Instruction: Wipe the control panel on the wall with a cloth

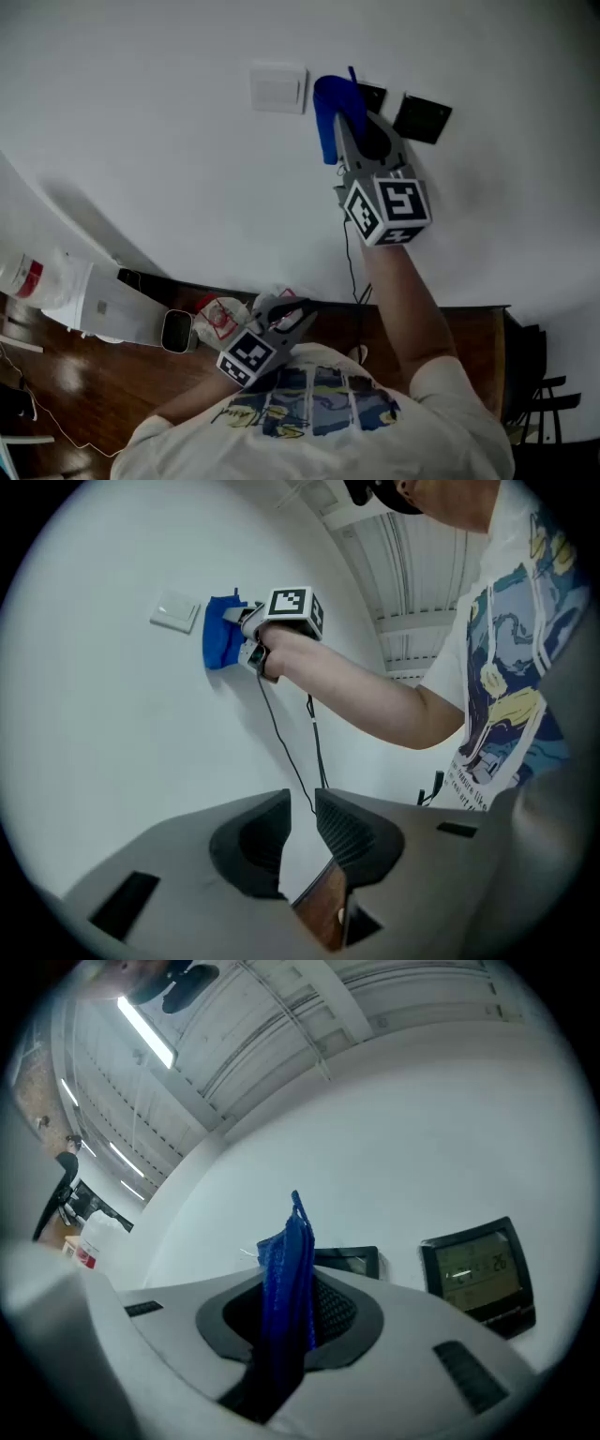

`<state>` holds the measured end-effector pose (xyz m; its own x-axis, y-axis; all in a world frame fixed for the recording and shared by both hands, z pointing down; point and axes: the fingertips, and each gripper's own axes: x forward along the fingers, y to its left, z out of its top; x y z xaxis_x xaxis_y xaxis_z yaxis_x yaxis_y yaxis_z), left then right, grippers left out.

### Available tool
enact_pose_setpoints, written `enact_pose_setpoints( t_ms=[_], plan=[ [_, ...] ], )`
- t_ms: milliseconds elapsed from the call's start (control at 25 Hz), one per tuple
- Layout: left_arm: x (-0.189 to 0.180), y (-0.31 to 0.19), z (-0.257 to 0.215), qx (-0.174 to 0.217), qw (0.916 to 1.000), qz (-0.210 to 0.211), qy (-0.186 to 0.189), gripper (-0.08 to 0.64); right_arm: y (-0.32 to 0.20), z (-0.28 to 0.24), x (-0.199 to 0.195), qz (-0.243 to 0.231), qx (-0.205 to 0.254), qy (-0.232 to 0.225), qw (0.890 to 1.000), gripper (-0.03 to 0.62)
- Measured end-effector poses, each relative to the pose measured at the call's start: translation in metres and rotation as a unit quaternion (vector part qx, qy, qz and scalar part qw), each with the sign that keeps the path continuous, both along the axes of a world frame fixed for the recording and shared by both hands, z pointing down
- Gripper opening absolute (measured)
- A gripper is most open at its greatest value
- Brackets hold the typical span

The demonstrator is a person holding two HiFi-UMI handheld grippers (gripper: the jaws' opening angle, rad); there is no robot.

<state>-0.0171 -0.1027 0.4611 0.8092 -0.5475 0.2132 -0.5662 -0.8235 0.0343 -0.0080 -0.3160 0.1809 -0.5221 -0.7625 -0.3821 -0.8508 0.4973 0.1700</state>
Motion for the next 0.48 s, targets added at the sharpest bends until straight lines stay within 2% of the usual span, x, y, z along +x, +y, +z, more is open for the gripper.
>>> enact_pose_setpoints(
  t_ms=[200,480],
  plan=[
    [0.002,-0.003,-0.001,0.003,1.0000,-0.003,0.001,0.057,-0.005,-0.002,0.007,0.007,0.003,0.008,1.000,0.092],
    [0.002,-0.002,-0.001,0.003,1.0000,0.000,0.001,0.057,-0.007,-0.004,0.038,0.037,0.004,0.005,0.999,0.092]
  ],
)
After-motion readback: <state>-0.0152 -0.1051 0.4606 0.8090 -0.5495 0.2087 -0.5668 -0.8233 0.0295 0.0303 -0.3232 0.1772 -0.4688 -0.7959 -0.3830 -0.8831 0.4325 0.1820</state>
